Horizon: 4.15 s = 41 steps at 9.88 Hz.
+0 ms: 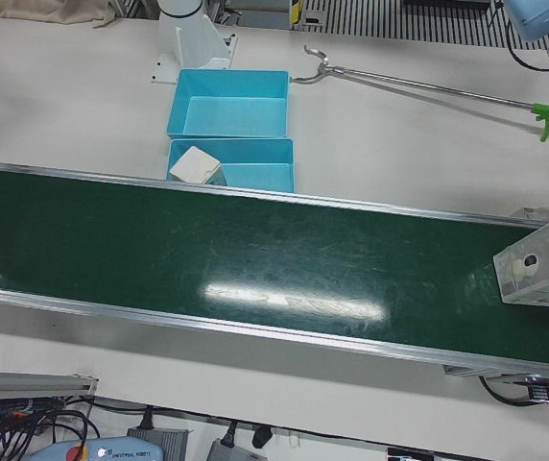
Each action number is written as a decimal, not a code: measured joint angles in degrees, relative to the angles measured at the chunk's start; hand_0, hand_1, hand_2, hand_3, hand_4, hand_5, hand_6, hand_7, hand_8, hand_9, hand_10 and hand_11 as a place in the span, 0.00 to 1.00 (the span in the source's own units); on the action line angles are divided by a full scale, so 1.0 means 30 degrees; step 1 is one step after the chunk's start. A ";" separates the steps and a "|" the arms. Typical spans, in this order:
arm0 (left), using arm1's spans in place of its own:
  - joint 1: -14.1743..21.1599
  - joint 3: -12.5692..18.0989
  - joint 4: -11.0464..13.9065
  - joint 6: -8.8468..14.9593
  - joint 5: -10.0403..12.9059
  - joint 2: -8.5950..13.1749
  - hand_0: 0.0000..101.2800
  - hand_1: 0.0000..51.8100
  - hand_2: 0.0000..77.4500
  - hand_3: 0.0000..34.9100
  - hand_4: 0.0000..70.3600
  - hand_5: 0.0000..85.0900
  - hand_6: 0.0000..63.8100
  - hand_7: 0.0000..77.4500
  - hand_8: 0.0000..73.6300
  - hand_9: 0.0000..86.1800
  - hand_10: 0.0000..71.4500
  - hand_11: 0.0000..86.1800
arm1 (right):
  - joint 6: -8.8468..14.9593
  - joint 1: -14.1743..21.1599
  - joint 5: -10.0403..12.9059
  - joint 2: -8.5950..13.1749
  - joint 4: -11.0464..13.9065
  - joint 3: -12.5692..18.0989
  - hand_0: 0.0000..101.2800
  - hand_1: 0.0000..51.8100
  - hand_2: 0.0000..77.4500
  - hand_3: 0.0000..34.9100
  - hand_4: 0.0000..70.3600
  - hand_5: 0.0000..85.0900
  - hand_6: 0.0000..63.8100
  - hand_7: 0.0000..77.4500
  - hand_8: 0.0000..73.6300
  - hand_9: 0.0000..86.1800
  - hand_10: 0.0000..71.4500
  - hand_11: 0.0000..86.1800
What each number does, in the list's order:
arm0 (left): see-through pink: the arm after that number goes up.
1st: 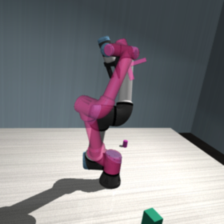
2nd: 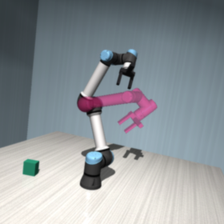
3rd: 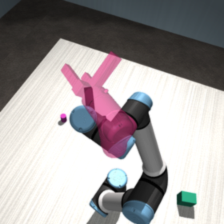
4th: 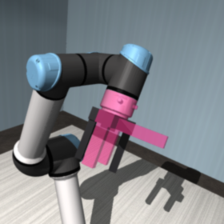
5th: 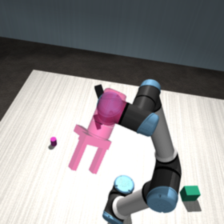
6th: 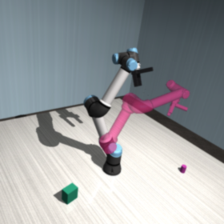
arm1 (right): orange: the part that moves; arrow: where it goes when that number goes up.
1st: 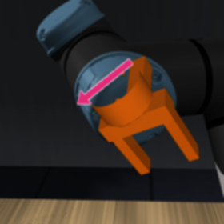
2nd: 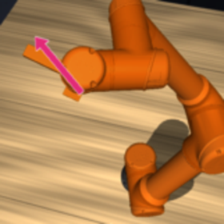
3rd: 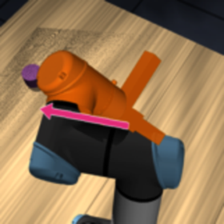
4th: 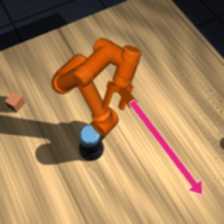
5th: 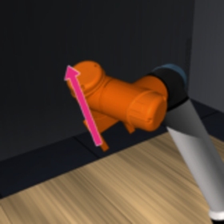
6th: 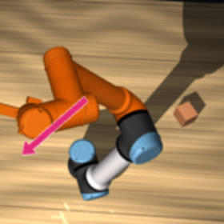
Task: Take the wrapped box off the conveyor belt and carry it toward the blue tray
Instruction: 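Move the right hand along the belt toward the incoming box, then lower the open right hand over the belt in the box's path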
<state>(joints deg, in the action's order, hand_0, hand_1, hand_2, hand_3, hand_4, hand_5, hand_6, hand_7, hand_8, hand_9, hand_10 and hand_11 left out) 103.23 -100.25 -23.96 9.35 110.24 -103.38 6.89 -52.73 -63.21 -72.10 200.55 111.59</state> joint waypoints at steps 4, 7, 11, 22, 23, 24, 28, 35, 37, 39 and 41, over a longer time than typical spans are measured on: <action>0.0000 0.0000 0.0000 0.0000 0.0000 0.0000 0.00 0.00 0.01 0.00 0.00 0.01 0.01 0.01 0.01 0.00 0.01 0.00 | -0.0548 -0.0577 -0.1055 0.0069 -0.1707 -0.1256 0.50 0.37 0.15 0.01 0.26 0.18 0.20 0.36 0.06 0.10 0.00 0.01; -0.0001 0.0000 0.0000 0.0000 0.0000 0.0000 0.00 0.00 0.01 0.00 0.00 0.01 0.01 0.01 0.01 0.00 0.00 0.01 | -0.0588 -0.0774 -0.1584 0.0796 -0.1806 -0.1848 0.50 0.35 0.15 0.00 0.20 0.13 0.15 0.29 0.03 0.07 0.00 0.01; 0.0000 0.0000 0.0000 0.0000 0.0000 0.0000 0.00 0.00 0.01 0.00 0.01 0.01 0.00 0.01 0.01 0.00 0.01 0.00 | -0.0571 -0.0929 -0.2485 0.2438 -0.1376 -0.2745 0.48 0.29 0.13 0.00 0.22 0.15 0.15 0.30 0.03 0.07 0.00 0.01; 0.0000 0.0000 0.0000 0.0000 0.0000 0.0000 0.00 0.00 0.01 0.00 0.01 0.01 0.01 0.01 0.01 0.01 0.00 0.00 | 0.0099 -0.0170 -0.2432 0.2693 -0.0443 -0.2449 0.48 0.31 0.12 0.00 0.13 0.10 0.06 0.20 0.03 0.03 0.00 0.01; 0.0000 0.0000 0.0000 0.0000 0.0000 0.0000 0.00 0.00 0.01 0.00 0.01 0.01 0.01 0.01 0.01 0.01 0.01 0.01 | 0.0151 -0.0084 -0.2409 0.2697 -0.0439 -0.2431 0.48 0.31 0.13 0.00 0.13 0.11 0.07 0.21 0.03 0.04 0.00 0.01; 0.0000 0.0000 0.0000 0.0000 0.0000 0.0001 0.00 0.00 0.01 0.00 0.01 0.01 0.00 0.01 0.01 0.00 0.01 0.01 | 0.0195 -0.0030 -0.2393 0.2701 -0.0437 -0.2403 0.48 0.31 0.13 0.00 0.13 0.11 0.07 0.21 0.03 0.04 0.00 0.01; 0.0000 0.0000 0.0000 0.0001 0.0000 0.0001 0.00 0.00 0.01 0.00 0.01 0.01 0.01 0.01 0.01 0.00 0.01 0.01 | 0.0219 0.0024 -0.2351 0.2705 -0.0436 -0.2379 0.47 0.31 0.13 0.00 0.13 0.11 0.07 0.21 0.03 0.04 0.00 0.01; 0.0000 0.0000 0.0000 0.0000 0.0000 0.0000 0.00 0.00 0.01 0.00 0.00 0.01 0.00 0.01 0.01 0.00 0.01 0.01 | 0.0194 0.0050 -0.2338 0.2705 -0.0436 -0.2390 0.47 0.29 0.13 0.00 0.13 0.12 0.07 0.23 0.03 0.04 0.00 0.01; 0.0000 0.0001 0.0000 0.0000 0.0000 0.0001 0.00 0.00 0.01 0.00 0.01 0.01 0.00 0.01 0.01 0.00 0.01 0.01 | 0.0210 0.0056 -0.2338 0.2705 -0.0436 -0.2391 0.48 0.29 0.13 0.00 0.12 0.12 0.07 0.23 0.03 0.04 0.00 0.01; 0.0000 0.0000 0.0000 0.0000 0.0000 0.0000 0.00 0.00 0.01 0.00 0.01 0.01 0.00 0.01 0.01 0.01 0.01 0.00 | 0.0203 0.0056 -0.2339 0.2705 -0.0436 -0.2390 0.48 0.25 0.12 0.00 0.13 0.12 0.07 0.23 0.03 0.04 0.00 0.01; 0.0000 0.0000 0.0000 0.0000 0.0000 0.0001 0.00 0.00 0.01 0.00 0.01 0.01 0.00 0.01 0.01 0.01 0.01 0.01 | 0.0195 0.0070 -0.2320 0.2705 -0.0436 -0.2391 0.48 0.28 0.11 0.00 0.12 0.12 0.08 0.23 0.03 0.04 0.00 0.01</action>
<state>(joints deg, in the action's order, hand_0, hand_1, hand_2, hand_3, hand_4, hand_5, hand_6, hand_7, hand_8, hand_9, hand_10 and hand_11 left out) 103.23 -100.25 -23.96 9.35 110.24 -103.37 7.48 -52.52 -70.17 -63.98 199.25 104.41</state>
